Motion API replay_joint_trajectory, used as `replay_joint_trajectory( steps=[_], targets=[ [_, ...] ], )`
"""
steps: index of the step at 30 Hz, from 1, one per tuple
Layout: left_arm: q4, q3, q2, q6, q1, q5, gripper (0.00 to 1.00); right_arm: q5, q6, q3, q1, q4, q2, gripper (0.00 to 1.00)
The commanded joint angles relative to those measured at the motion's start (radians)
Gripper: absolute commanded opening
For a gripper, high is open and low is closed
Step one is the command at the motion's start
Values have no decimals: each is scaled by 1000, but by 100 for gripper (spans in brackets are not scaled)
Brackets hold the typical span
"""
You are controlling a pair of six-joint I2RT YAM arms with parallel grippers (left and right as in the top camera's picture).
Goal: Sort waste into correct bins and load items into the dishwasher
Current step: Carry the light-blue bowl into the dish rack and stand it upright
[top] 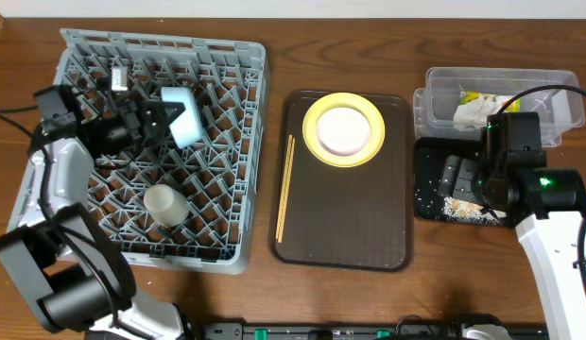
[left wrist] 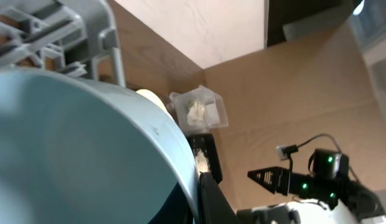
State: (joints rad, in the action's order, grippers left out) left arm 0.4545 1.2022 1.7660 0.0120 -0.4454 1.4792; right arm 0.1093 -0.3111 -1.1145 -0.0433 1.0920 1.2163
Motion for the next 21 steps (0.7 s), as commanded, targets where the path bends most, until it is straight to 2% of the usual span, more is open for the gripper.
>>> replay_joint_trajectory(
  steps=[1, 12, 21],
  targets=[
    [-5, 19, 33, 11, -21, 55, 6, 13, -14, -18, 12, 2, -3, 90],
    [-13, 17, 51, 16, -23, 93, 6, 6, -14, -18, 12, 2, -3, 90],
    [-12, 13, 51, 16, -22, 68, 6, 6, -14, -18, 12, 2, -3, 90]
  ],
)
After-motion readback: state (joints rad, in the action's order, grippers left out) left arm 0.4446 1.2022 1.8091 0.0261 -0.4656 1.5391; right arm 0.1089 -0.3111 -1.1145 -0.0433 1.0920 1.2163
